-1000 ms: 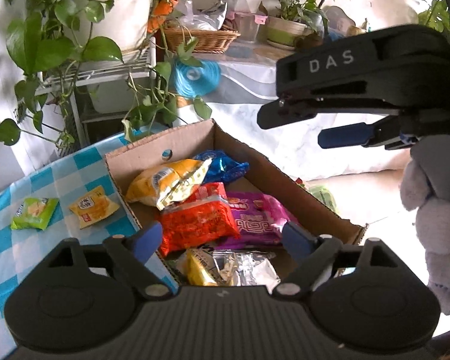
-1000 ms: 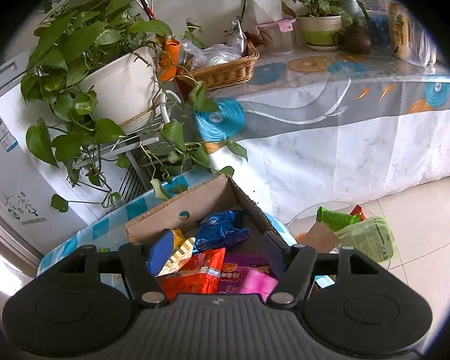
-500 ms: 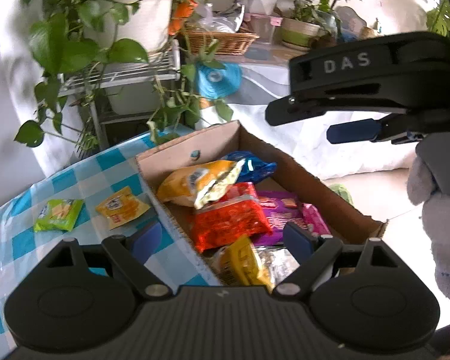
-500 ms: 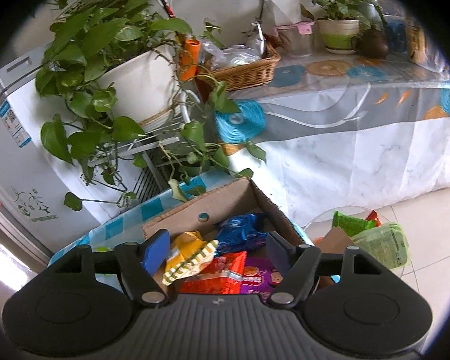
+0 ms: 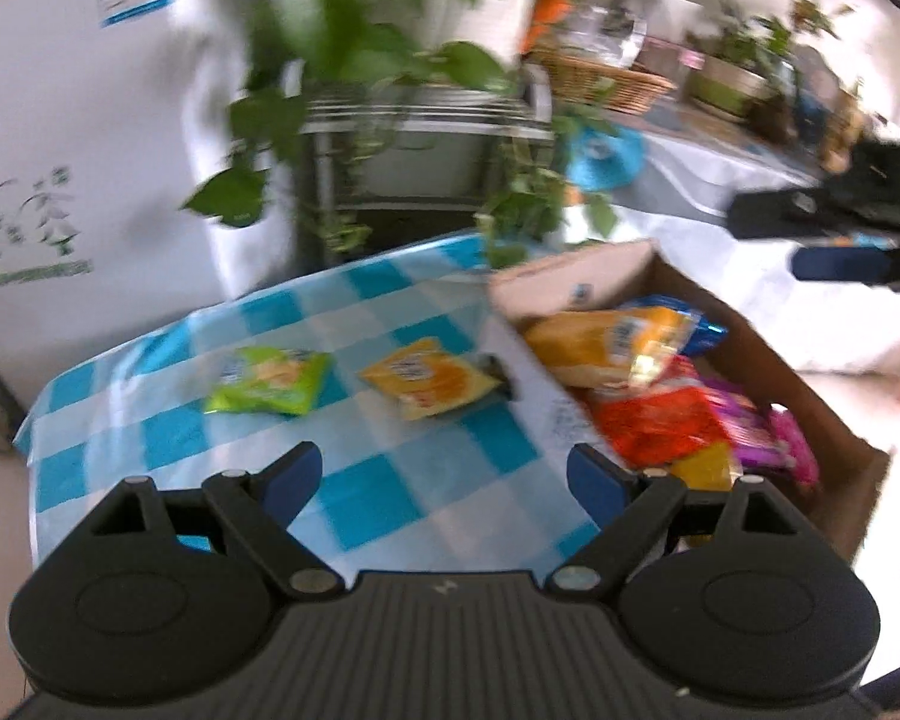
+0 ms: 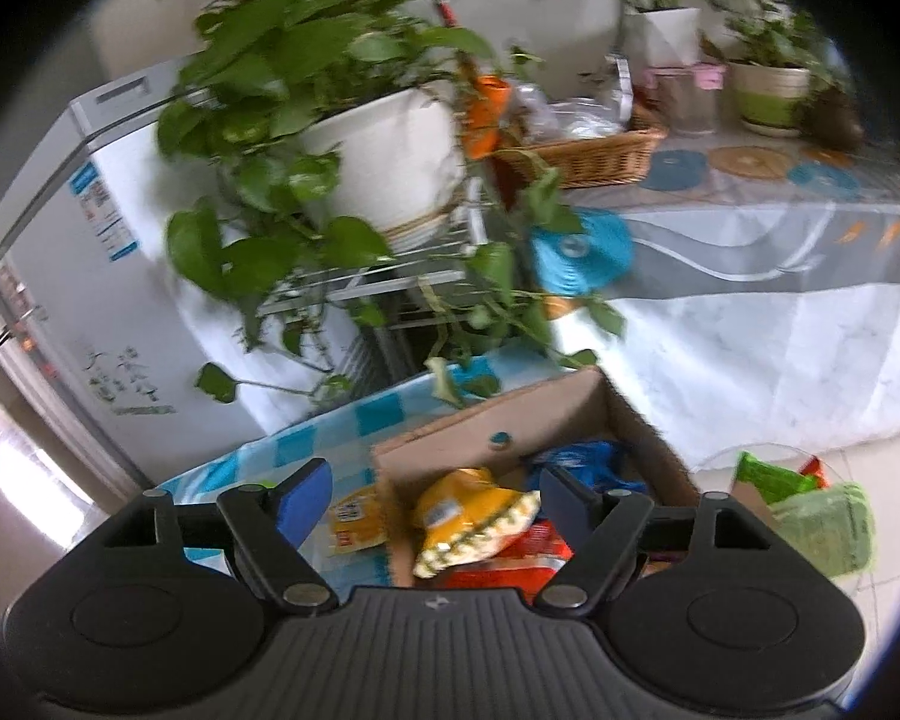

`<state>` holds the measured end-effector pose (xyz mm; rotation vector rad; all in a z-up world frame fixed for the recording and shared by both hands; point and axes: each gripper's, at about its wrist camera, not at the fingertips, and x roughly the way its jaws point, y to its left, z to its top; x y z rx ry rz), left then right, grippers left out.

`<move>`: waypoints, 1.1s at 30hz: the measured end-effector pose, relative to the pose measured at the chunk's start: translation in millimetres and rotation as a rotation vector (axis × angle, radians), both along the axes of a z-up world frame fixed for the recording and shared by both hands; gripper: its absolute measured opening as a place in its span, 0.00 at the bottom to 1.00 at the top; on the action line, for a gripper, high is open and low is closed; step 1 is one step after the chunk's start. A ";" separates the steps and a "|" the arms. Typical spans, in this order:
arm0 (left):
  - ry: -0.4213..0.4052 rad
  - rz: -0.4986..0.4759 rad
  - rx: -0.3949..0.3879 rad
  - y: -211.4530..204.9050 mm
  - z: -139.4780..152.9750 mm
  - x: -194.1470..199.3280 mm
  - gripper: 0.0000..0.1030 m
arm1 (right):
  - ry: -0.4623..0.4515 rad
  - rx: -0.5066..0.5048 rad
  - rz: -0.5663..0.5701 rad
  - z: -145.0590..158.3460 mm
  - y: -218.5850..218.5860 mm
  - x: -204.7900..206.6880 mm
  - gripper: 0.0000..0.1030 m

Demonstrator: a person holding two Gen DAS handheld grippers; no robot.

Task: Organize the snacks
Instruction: 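Move both tools back over the last two packets on the table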

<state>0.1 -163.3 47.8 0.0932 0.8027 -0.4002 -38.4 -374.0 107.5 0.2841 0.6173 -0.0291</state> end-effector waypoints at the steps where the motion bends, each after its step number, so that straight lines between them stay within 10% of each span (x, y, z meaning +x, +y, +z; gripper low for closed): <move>1: 0.002 0.018 -0.003 8.2 -0.9 4.7 0.87 | -0.002 -0.006 0.013 -0.1 4.6 1.8 0.80; 15: -0.004 0.161 0.009 66.8 -19.5 70.9 0.87 | 0.035 -0.098 0.230 -16.2 75.1 29.8 0.80; 33: 0.063 0.105 0.014 44.9 -81.8 157.2 0.87 | 0.110 -0.231 0.250 -67.6 130.8 71.6 0.80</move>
